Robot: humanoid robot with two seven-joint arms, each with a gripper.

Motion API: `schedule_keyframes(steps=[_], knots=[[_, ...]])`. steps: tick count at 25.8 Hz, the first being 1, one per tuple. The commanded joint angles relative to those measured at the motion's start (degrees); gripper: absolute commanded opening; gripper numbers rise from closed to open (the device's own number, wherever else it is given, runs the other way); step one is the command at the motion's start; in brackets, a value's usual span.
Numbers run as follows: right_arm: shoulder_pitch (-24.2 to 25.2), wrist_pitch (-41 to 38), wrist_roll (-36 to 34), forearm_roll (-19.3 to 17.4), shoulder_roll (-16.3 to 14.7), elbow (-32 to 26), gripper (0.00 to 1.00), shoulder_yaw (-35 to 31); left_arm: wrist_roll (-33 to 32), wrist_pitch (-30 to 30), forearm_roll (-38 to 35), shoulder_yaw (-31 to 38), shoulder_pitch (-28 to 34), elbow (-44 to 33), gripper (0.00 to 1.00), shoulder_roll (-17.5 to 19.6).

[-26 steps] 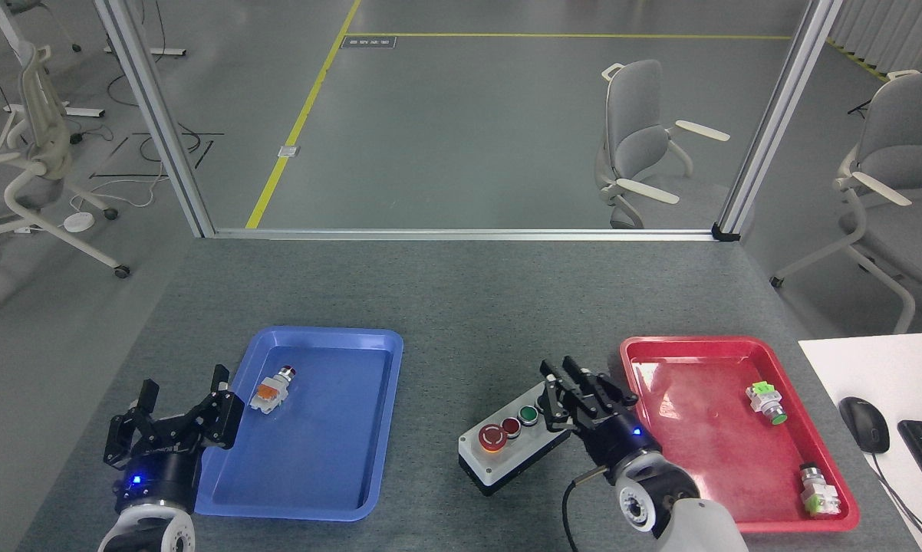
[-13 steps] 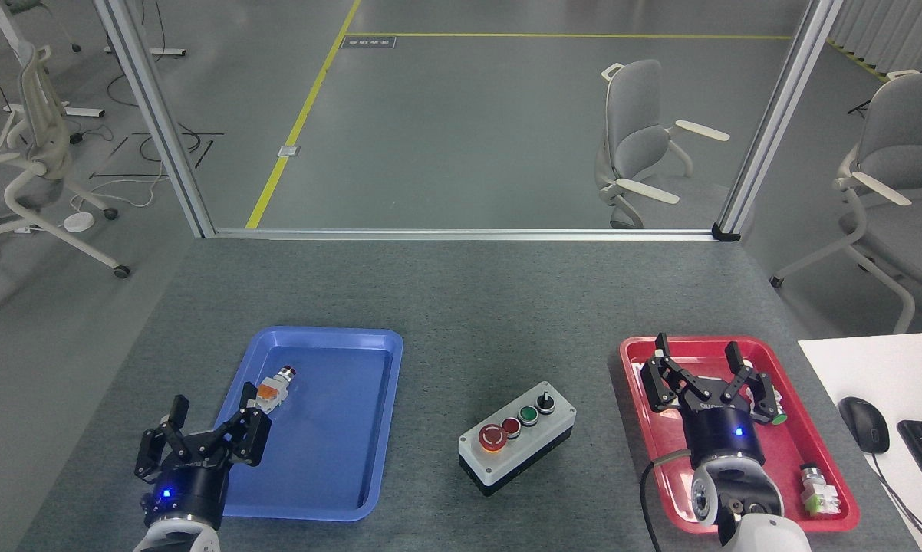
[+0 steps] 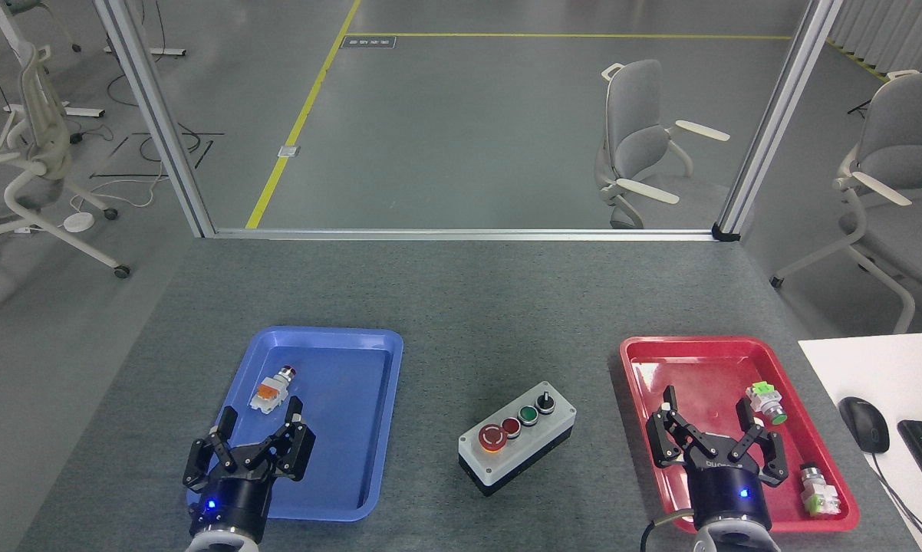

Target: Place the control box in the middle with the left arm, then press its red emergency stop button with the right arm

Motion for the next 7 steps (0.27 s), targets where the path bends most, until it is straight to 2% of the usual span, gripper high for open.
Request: schedule_keyframes(steps=[1, 7], knots=[[0.10, 0.05, -0.02, -0.04, 0.28, -0.08, 0.99, 0.00, -0.43, 0.11, -0.06, -0.67, 0.01, -0.13, 0.99, 0.18], [0.01, -0.21, -0.02, 0.05, 0.63, 0.01, 0.99, 0.17, -0.25, 2.31, -0.59, -0.67, 0.01, -0.05, 0.99, -0.09]])
